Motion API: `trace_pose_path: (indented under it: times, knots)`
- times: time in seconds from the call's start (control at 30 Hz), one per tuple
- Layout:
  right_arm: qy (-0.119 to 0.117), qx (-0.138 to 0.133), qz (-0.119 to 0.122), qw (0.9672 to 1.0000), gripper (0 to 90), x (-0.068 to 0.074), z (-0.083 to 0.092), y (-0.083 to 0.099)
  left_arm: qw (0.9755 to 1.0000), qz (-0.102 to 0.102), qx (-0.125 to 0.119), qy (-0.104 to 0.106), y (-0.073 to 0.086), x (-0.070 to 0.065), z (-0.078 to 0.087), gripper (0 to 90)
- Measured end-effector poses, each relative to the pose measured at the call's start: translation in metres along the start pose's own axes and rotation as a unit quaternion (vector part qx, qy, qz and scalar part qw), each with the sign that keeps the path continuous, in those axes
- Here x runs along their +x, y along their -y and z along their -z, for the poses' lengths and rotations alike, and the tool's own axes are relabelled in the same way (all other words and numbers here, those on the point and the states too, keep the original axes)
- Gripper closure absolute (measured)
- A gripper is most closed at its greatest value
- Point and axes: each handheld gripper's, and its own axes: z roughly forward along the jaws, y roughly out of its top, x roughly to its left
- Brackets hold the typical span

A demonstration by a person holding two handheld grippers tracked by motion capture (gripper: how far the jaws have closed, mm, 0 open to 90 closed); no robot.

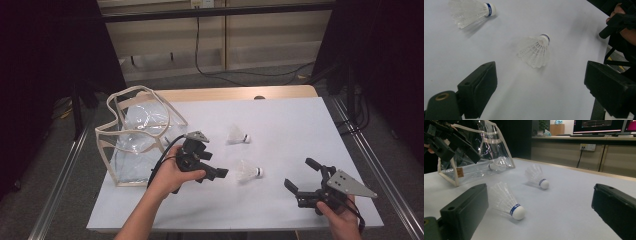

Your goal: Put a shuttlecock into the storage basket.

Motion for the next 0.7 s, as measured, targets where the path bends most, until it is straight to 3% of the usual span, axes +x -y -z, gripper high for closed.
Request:
trace_pose_path:
  times: [0.7]
  knots:
    - [0.002,-0.001,0.0,1.0,0.4,-0.001,0.0,0.0,0.9999,-0.015,-0.001,0.0,0.007,-0.003,-0.014,9.6]
